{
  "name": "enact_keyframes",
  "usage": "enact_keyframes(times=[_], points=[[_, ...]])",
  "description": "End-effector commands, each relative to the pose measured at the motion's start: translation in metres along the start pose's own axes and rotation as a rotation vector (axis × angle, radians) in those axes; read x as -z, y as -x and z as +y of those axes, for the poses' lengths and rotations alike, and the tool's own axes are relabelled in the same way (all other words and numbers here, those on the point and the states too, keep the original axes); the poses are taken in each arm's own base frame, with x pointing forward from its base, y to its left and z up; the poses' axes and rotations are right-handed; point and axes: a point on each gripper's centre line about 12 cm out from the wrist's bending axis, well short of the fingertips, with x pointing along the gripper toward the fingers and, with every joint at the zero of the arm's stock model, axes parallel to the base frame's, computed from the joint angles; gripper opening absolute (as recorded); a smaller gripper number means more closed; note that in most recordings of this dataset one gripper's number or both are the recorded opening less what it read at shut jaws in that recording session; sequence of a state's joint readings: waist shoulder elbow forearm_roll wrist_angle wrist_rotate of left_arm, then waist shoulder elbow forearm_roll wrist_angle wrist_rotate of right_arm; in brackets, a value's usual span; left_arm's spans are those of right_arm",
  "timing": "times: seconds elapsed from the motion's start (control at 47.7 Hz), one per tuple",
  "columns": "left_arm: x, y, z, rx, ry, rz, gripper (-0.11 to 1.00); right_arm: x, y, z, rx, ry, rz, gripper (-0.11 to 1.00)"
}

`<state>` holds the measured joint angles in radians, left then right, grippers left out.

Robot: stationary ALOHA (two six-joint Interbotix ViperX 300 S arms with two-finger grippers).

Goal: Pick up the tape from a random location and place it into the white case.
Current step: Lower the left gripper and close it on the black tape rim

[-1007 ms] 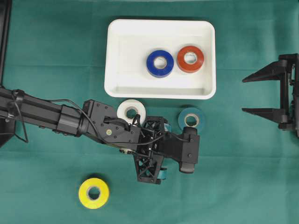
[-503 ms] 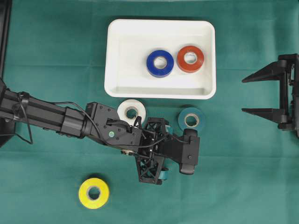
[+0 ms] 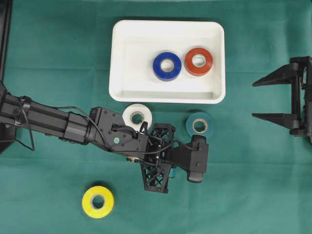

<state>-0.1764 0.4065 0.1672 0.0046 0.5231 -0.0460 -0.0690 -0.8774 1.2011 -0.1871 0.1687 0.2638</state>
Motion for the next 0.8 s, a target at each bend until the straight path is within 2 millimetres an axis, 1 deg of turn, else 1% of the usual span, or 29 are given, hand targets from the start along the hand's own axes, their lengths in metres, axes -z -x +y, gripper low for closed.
enact_keyframes(times=[0.0,0.273,0.461,0.524,0.776], points=[[-0.011,0.01,-0.002,0.004,-0.003,-0.038,0.19,-0.007,-0.001,0.001,-0.005,0.004,-0.019,0.84],[-0.011,0.01,-0.002,0.004,-0.003,-0.04,0.19,-0.007,0.0,0.001,-0.004,0.003,-0.021,0.84],[-0.014,0.017,-0.002,0.004,-0.003,-0.046,0.19,-0.007,0.0,0.001,-0.005,0.005,-0.021,0.84],[-0.016,0.022,-0.002,0.004,-0.004,-0.049,0.19,-0.008,0.0,0.001,-0.005,0.005,-0.023,0.84],[-0.026,0.058,-0.002,0.003,-0.011,-0.081,0.19,-0.008,0.0,0.001,-0.005,0.003,-0.023,0.84]])
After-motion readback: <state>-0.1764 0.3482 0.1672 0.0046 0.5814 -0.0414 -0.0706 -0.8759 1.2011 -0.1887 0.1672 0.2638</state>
